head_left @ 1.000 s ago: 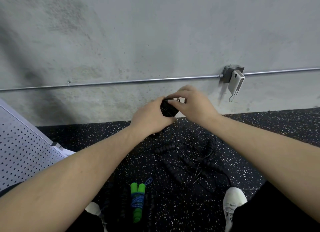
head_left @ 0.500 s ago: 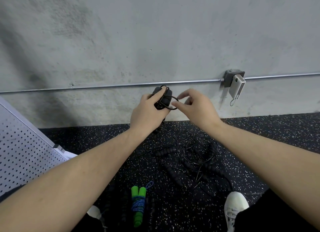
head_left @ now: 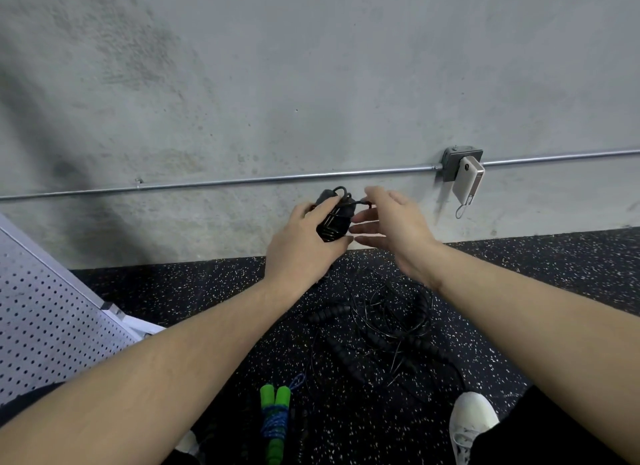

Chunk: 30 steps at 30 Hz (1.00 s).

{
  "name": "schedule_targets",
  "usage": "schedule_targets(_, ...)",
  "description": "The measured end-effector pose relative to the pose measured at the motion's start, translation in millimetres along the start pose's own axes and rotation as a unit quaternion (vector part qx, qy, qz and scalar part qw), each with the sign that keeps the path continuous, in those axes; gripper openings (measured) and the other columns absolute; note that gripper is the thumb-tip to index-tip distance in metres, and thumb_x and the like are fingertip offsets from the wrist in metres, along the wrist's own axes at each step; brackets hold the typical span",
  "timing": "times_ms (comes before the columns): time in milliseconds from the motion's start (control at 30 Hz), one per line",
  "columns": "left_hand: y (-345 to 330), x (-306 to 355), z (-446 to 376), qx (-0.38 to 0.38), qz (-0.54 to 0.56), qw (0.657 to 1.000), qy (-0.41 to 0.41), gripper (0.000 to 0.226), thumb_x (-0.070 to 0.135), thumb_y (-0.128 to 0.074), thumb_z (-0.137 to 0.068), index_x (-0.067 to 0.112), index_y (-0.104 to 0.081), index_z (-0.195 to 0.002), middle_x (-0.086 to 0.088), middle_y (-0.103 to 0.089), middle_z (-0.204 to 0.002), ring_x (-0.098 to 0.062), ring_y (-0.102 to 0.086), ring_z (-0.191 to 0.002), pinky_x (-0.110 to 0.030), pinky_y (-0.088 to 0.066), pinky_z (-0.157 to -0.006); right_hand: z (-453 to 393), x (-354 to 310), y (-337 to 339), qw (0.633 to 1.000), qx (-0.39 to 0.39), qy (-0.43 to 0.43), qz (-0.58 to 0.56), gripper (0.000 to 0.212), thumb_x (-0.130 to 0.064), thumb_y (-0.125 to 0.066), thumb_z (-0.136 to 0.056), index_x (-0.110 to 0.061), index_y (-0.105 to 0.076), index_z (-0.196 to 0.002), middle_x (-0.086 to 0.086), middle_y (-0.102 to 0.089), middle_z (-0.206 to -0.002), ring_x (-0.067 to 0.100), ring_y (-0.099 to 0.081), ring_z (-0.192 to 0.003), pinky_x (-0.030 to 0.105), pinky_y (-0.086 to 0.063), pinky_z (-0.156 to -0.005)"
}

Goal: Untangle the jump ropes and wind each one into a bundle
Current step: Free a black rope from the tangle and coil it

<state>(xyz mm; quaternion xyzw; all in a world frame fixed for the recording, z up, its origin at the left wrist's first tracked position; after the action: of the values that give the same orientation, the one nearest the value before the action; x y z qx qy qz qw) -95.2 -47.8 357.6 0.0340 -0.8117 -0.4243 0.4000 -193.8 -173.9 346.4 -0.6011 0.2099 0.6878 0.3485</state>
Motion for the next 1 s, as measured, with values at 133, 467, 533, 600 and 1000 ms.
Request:
schedule_targets(133, 3, 0, -1, 0.022, 0.024, 0.999, 0.012, 0.066, 0.050, -0.075, -0.086, 0.053, -0.046, -0.144, 0.019, -0.049, -0.140, -0.007, -0.061, -0.109, -0.021, -0.045, -0.085, -4, 11, -1, 0.998, 0.042, -0.005, -0.038, 0.013, -0.018, -0.063, -0.098, -0.009, -0.055, -0.102, 0.007, -0.069, -0.084, 0.017, -0.068, -0.080, 0.030, -0.058, -0.071)
schedule_targets(467, 11, -3, -4, 0.055, 0.042, 0.998, 0.014, 0.061, 0.047, -0.076, -0.085, 0.052, -0.050, -0.141, 0.023, -0.048, -0.140, -0.004, -0.061, -0.109, -0.024, -0.049, -0.089, -3, 16, -10, 0.978, 0.010, -0.025, -0.209, 0.017, -0.002, -0.064, -0.094, -0.003, -0.061, -0.111, 0.004, -0.075, -0.079, 0.013, -0.070, -0.071, 0.022, -0.060, -0.070)
schedule_targets(533, 12, -2, -3, 0.057, 0.052, 0.997, 0.013, 0.060, 0.047, -0.077, -0.085, 0.050, -0.052, -0.139, 0.024, -0.048, -0.140, -0.003, -0.060, -0.109, -0.024, -0.049, -0.089, -1, 7, -10, 0.980, -0.008, -0.009, -0.200, 0.019, -0.003, -0.065, -0.094, -0.004, -0.063, -0.112, 0.006, -0.074, -0.081, 0.014, -0.070, -0.069, 0.024, -0.060, -0.073)
schedule_targets(600, 11, -1, -3, 0.055, 0.046, 0.997, 0.006, 0.059, 0.047, -0.076, -0.085, 0.049, -0.052, -0.139, 0.024, -0.048, -0.141, -0.002, -0.059, -0.109, -0.023, -0.048, -0.088, -1, 2, -7, 0.988, -0.010, 0.001, -0.153, 0.017, -0.004, -0.065, -0.094, -0.003, -0.065, -0.111, 0.007, -0.073, -0.080, 0.015, -0.069, -0.068, 0.026, -0.061, -0.072)
schedule_targets(1000, 7, -2, 0, 0.005, 0.041, 0.999, -0.035, 0.064, 0.045, -0.079, -0.085, 0.058, -0.049, -0.140, 0.029, -0.040, -0.144, 0.004, -0.052, -0.111, -0.022, -0.049, -0.087, 2, -33, -10, 0.959, 0.000, 0.180, 0.220, 0.018, -0.006, -0.066, -0.092, -0.022, -0.072, -0.088, -0.007, -0.071, -0.072, 0.003, -0.062, -0.056, 0.024, -0.058, -0.065)
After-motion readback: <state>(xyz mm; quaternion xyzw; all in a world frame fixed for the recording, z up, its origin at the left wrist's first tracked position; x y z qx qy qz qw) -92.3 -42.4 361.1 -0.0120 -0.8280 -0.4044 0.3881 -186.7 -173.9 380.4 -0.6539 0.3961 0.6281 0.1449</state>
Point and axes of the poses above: each hand's wrist, its own z-axis away from the middle knuckle, its own y-axis out of the back of the hand, x = y × z, the point moved 9 cm from there along -z, towards the middle knuckle
